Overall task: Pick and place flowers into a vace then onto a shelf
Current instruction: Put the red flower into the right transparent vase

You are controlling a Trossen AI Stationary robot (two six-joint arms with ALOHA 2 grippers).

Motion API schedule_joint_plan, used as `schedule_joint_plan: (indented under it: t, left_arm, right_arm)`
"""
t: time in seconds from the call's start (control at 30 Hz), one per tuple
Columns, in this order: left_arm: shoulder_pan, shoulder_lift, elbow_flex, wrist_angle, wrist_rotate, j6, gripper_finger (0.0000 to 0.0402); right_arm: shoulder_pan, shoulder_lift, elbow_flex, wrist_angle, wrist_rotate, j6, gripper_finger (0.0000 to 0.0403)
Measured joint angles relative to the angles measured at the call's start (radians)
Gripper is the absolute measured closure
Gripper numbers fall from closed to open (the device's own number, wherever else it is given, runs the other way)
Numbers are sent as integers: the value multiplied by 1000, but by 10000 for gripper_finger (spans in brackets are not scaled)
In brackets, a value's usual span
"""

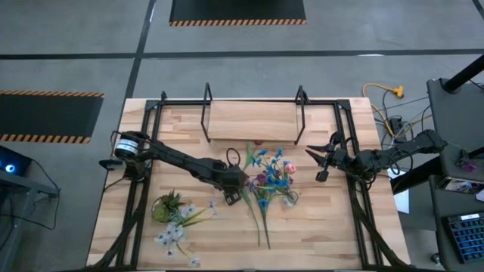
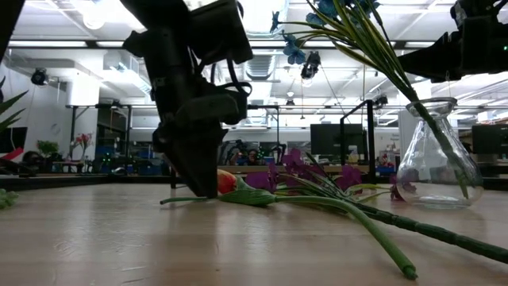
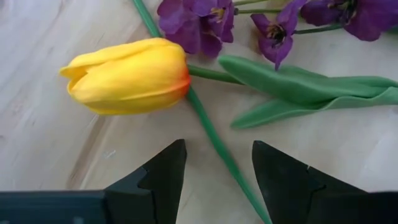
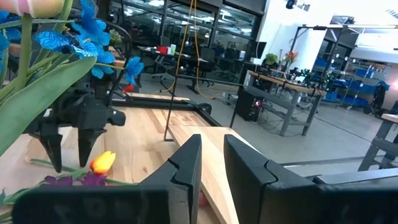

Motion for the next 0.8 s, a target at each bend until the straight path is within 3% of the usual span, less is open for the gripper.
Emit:
schedule_joint_plan:
  t: [0.17,0.5,0.8]
  left_arm:
    - [0,-1,-20,1,-1,-9,259]
    - [4,-1,-15,-58,36,-34,390]
    - [1,-36,-10,-216,114,-59,401]
  right_arm:
    - [0,0,0,0,0,0,344]
    - [0,0,0,0,0,3,344]
    - [0,0,0,0,0,2,344]
